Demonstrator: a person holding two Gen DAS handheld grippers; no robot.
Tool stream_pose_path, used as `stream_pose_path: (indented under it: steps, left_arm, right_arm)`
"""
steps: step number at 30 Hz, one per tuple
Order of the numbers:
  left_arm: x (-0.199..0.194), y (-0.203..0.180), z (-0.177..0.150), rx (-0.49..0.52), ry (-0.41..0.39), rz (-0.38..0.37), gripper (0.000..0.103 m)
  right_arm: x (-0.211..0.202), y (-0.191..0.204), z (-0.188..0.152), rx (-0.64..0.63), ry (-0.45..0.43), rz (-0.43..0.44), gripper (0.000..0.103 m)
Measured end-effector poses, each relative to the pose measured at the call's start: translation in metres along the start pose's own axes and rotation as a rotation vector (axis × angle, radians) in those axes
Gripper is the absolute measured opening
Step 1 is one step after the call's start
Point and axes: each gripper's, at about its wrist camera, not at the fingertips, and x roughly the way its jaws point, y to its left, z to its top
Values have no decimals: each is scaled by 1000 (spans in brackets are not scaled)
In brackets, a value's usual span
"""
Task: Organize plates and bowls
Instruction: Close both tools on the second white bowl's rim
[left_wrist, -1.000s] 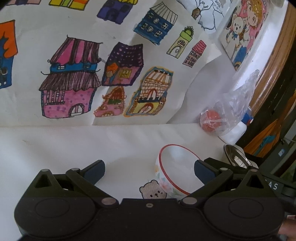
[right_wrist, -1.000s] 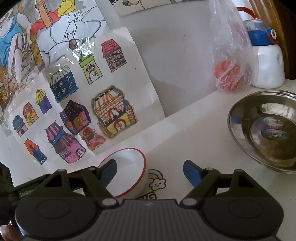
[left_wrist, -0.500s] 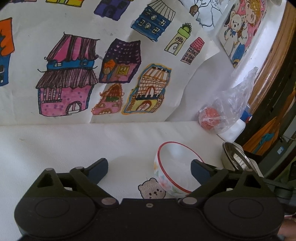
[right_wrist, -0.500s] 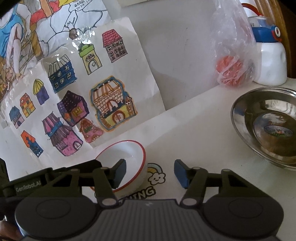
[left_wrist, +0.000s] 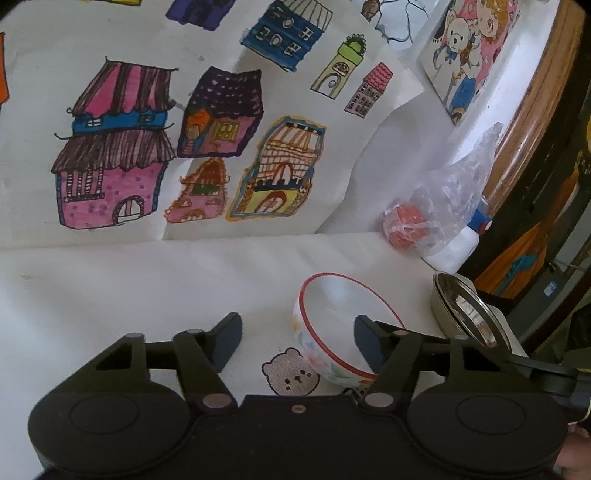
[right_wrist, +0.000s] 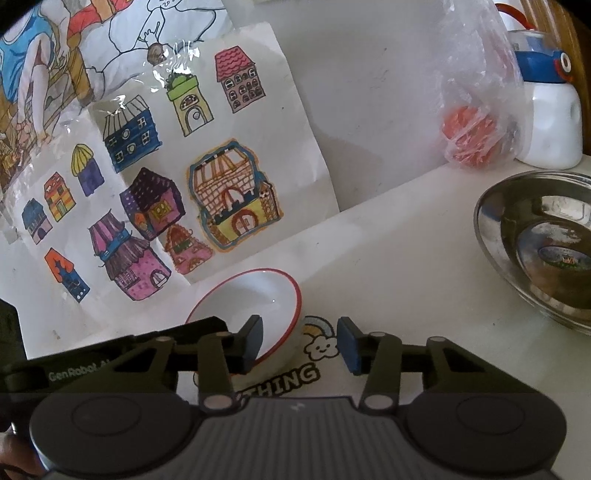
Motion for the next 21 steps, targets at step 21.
stream_pose_path:
  steps: [21]
  left_arm:
    - [7, 1, 0, 7, 38, -56, 37]
  right_arm:
    - [-1, 1, 0, 27, -1, 54, 26]
